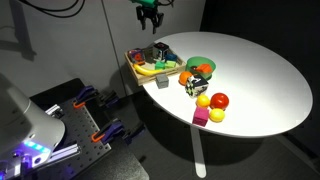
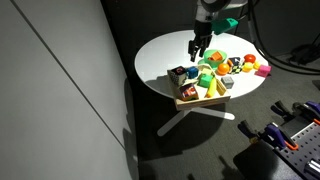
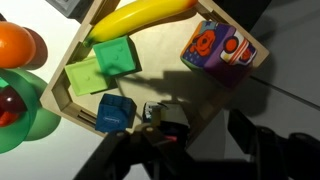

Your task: Put the plush block inside the box

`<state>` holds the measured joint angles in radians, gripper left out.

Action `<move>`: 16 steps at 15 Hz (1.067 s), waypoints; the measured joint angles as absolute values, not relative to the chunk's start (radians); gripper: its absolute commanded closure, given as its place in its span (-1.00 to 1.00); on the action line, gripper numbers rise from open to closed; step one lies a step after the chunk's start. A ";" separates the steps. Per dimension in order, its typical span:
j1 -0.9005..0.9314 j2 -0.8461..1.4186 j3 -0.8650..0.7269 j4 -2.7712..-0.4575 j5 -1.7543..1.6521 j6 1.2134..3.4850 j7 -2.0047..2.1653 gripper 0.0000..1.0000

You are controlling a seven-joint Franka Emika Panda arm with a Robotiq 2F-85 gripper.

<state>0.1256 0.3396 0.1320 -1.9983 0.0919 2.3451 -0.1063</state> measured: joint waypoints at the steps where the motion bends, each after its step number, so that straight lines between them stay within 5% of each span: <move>1: 0.122 0.340 0.130 -1.998 0.092 2.345 -0.106 -1.00; 16: 0.084 0.297 0.029 -1.995 0.014 2.210 -0.059 -1.00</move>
